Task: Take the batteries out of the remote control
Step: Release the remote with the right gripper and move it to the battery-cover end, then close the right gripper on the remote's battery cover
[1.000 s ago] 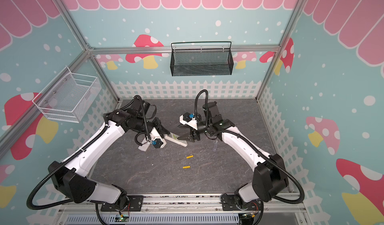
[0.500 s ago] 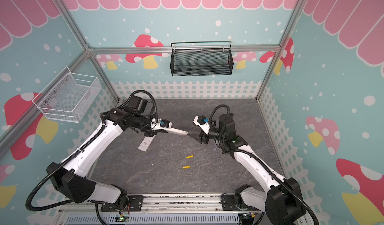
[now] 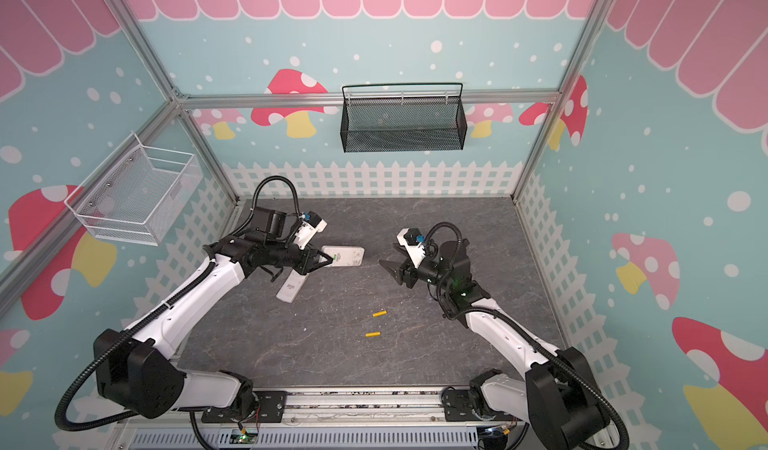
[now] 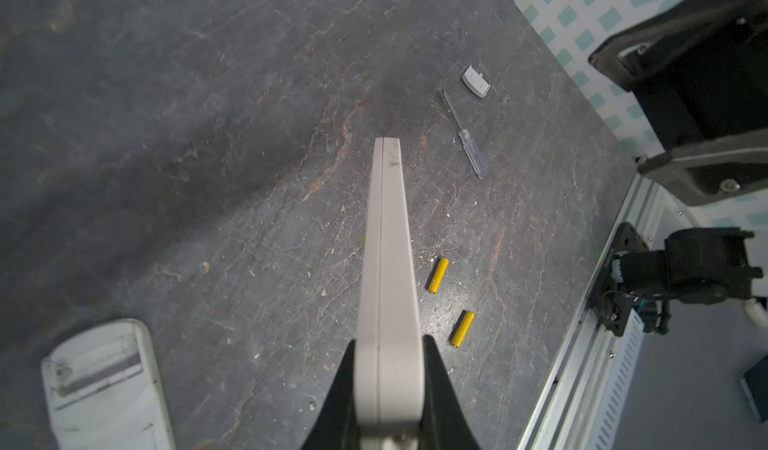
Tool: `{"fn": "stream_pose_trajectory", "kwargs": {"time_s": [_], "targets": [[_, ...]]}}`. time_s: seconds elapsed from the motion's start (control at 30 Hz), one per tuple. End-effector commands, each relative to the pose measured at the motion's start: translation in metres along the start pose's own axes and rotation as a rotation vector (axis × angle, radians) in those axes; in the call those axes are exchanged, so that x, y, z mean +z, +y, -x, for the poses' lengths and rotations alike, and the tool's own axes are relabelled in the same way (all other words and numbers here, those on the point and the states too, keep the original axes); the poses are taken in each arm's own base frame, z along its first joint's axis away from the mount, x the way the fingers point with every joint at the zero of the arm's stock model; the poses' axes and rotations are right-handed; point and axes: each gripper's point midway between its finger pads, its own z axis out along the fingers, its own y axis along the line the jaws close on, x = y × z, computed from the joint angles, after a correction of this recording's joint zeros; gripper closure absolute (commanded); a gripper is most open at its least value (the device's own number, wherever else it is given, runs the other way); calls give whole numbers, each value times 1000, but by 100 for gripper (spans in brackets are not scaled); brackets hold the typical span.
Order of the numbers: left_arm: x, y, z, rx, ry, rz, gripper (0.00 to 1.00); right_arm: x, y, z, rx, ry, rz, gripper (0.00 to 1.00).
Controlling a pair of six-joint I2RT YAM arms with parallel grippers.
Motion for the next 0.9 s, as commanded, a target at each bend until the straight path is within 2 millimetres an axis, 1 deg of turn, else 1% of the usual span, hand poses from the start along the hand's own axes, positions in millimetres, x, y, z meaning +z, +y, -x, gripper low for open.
{"fn": "stream_pose_trajectory", "kwargs": {"time_s": [0.0,0.13,0.23,0.3,0.37,0.53,0.6,0.63,0.73,0.87], "targets": [[-9,2,23,-175,-137,-82,100,3,-5,-5,102,-33,-14,37],[-14,4,17,-193,-156,-118,100,14,-9,-21,231,-16,-12,39],[-12,7,11,-201,-160,-130,100,26,-4,-29,293,2,3,39],[-11,4,8,-198,-168,-147,100,35,-1,-34,323,11,22,40],[-12,2,8,-206,-174,-176,100,44,-4,-38,367,28,30,41],[-13,-1,8,-185,-187,-193,100,61,-11,-38,462,29,42,41],[-14,-3,7,-185,-187,-207,100,70,-11,-36,494,33,68,42],[-15,-4,7,-185,-186,-214,100,73,-11,-32,507,30,81,42],[-13,-4,5,-181,-187,-216,100,82,-8,-27,525,23,105,42],[-14,-8,5,-184,-189,-240,100,96,-7,-30,540,40,133,42]]}}
